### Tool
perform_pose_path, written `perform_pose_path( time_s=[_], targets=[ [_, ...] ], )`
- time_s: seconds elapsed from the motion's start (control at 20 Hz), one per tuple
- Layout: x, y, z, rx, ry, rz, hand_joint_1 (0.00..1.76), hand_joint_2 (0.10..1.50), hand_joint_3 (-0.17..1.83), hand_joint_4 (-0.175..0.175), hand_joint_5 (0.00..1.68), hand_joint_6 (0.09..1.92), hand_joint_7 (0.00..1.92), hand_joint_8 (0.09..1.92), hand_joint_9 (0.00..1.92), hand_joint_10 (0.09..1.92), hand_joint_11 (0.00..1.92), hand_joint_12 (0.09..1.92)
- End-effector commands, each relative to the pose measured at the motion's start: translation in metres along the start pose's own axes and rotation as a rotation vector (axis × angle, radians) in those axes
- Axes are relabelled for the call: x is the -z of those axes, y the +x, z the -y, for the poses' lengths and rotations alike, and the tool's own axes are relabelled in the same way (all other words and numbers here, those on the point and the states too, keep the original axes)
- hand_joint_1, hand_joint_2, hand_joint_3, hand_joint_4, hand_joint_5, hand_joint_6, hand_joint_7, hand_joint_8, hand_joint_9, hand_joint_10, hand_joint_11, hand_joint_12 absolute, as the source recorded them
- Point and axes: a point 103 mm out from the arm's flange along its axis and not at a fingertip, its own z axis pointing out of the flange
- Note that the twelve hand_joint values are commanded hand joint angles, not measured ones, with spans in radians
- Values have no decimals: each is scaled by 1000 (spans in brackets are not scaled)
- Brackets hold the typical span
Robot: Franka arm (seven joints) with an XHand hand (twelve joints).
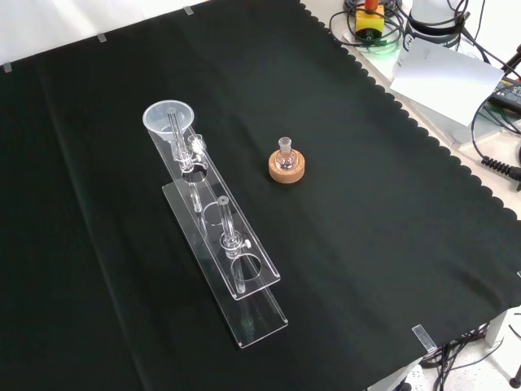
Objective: Pick up the funnel from the transparent funnel stand.
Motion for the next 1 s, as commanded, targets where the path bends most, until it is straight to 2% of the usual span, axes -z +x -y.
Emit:
perform_pose_path(
  time_s=[0.05,0.15,0.25,0.6,1.0],
  targets=[
    [0,-1,0,-3,-8,9,43,1166,540,-10,234,264,28,555,228,646,96,1293],
    [0,1,0,-6,-12,18,10,1250,392,-10,280,150,25,548,222,642,69,1335],
    [0,0,-2,-11,-8,13,1,1282,333,-10,301,101,24,545,222,640,63,1342],
    [-15,-13,-18,-36,23,3,0,1294,308,-11,311,87,25,544,223,640,59,1346],
    [-39,-9,-60,-56,59,-17,0,1300,293,-11,317,87,26,542,226,639,51,1353]
  ],
)
